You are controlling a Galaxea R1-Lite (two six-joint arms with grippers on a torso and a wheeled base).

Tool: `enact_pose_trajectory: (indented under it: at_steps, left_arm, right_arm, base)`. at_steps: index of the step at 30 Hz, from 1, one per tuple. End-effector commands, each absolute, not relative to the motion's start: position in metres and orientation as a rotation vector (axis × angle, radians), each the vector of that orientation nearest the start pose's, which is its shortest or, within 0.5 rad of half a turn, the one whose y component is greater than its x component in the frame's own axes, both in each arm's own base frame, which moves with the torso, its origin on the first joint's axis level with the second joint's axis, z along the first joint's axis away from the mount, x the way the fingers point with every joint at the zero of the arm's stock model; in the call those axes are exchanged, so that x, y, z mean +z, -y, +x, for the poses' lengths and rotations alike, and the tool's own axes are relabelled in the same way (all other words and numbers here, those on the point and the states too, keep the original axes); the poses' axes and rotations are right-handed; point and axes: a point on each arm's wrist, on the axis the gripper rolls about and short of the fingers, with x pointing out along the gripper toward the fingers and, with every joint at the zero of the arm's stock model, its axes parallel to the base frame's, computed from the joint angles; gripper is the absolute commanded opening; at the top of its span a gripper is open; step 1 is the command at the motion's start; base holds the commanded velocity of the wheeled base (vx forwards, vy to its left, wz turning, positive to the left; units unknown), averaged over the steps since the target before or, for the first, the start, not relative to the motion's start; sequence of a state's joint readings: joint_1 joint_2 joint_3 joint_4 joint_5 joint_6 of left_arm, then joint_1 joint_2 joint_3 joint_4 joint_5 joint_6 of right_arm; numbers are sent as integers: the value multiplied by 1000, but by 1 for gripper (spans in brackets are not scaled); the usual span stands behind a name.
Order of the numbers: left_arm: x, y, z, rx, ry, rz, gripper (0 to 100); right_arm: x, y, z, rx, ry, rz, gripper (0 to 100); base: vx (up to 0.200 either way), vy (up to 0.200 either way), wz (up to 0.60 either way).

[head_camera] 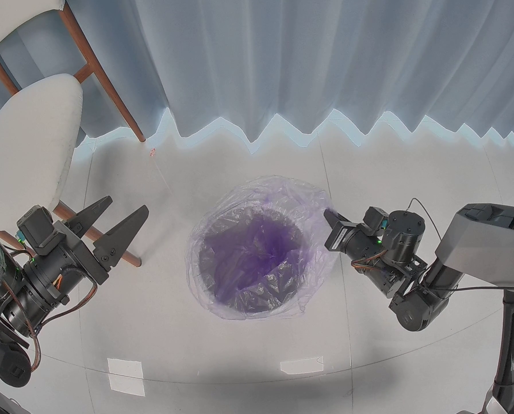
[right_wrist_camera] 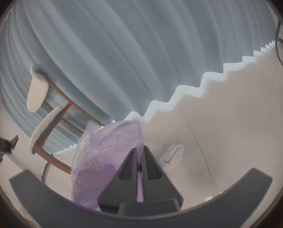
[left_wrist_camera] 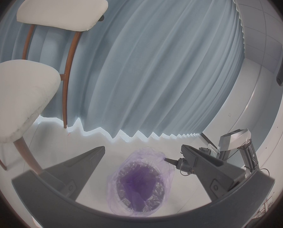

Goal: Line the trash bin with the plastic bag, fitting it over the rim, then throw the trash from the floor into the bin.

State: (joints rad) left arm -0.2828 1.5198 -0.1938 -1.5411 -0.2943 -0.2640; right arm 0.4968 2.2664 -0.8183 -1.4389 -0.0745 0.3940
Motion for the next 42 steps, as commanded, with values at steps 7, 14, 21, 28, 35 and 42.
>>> enact_pose_trajectory:
  at_steps: [7, 14, 21, 28, 35, 42]
  left_arm:
    - [165, 64, 190, -605, 118, -239, 100]
    - [160, 65, 192, -603, 100, -227, 100]
    - [153, 65, 192, -602, 70, -207, 100]
    - [150, 67, 193, -607, 58, -206, 100]
    - [150, 70, 192, -617, 53, -208, 100]
    - [138, 71, 199, -599, -3, -208, 100]
  right_arm:
    - [47, -151, 367, 351, -154, 588, 0]
    - [7, -157, 383, 344, -175, 617, 0]
    - [-36, -160, 393, 331, -223, 608, 0]
    - [-47, -163, 392, 333, -241, 603, 0]
    - [-43, -169, 387, 351, -215, 604, 100]
    - [8, -152, 341, 389, -295, 705, 100]
  base:
    - [0, 0, 0]
    - [0, 0, 0]
    - [0, 0, 0]
    - [0, 0, 0]
    - [0, 0, 0]
    - [0, 0, 0]
